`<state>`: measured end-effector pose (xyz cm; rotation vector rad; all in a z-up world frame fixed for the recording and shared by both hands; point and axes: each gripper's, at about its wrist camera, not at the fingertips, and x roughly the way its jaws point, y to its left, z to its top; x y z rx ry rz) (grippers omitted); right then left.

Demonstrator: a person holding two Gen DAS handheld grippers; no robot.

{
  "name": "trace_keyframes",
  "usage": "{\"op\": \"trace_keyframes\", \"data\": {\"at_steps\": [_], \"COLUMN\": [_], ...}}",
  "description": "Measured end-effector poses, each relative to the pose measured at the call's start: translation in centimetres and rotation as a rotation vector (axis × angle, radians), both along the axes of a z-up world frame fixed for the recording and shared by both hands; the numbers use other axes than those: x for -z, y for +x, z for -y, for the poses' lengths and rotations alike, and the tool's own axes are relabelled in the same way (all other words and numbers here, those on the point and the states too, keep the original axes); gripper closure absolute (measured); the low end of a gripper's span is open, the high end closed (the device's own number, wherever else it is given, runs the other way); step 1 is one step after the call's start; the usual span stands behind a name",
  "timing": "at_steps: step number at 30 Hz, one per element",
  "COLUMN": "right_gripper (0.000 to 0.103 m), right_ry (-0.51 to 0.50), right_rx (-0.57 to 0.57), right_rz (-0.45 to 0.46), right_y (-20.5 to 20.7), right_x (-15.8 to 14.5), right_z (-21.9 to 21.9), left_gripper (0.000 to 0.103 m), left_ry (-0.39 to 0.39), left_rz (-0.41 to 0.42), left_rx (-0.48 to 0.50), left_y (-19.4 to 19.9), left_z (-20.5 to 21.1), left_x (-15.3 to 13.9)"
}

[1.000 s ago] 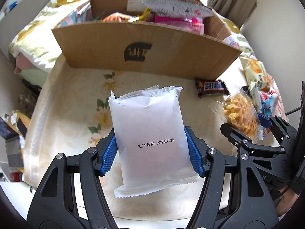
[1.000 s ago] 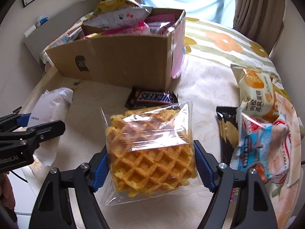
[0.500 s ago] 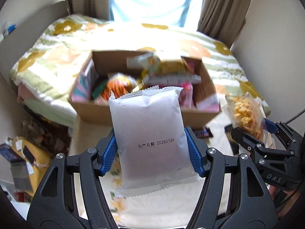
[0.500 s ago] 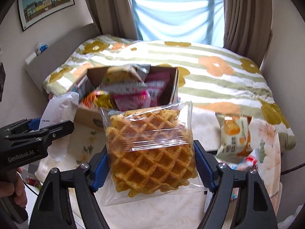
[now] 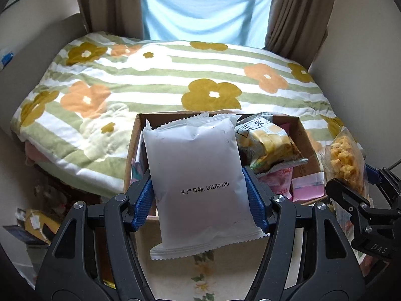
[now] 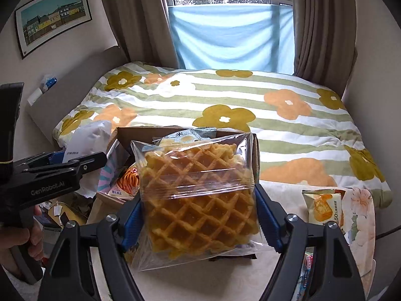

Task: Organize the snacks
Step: 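Place the white packet in the box with the left gripper while the right places the waffle bag in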

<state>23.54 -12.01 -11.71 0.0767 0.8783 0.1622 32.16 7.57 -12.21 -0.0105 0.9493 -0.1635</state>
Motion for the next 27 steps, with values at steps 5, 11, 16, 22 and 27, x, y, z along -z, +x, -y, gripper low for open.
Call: {"op": "trace_keyframes", "data": {"at_steps": [5, 11, 16, 22, 27], "right_gripper": [0.028, 0.028, 0.026, 0.009, 0.003], "right_ry": [0.014, 0.012, 0.019, 0.046, 0.068], "right_rx": [0.049, 0.098, 0.126, 0.131, 0.143], "right_rz": [-0.025, -0.047, -0.072, -0.161, -0.162], "right_y": [1.7, 2.4, 3.9, 5.9, 4.4], "right_x": [1.0, 1.7, 2.1, 4.1, 4.5], "right_z": [-0.3, -0.3, 0.0, 0.3, 0.8], "left_gripper": [0.001, 0.0, 0.0, 0.0, 0.0], "left_ry": [0.003, 0.016, -0.005, 0.006, 0.002], "left_rz": [0.029, 0.014, -0.008, -0.018, -0.036], "left_rx": [0.009, 0.039, 0.045, 0.057, 0.061], "left_y": [1.7, 1.8, 1.4, 0.7, -0.2], "left_z": [-0.5, -0.9, -1.6, -1.5, -1.3], "left_x": [0.3, 1.0, 1.4, 1.6, 2.3]}}
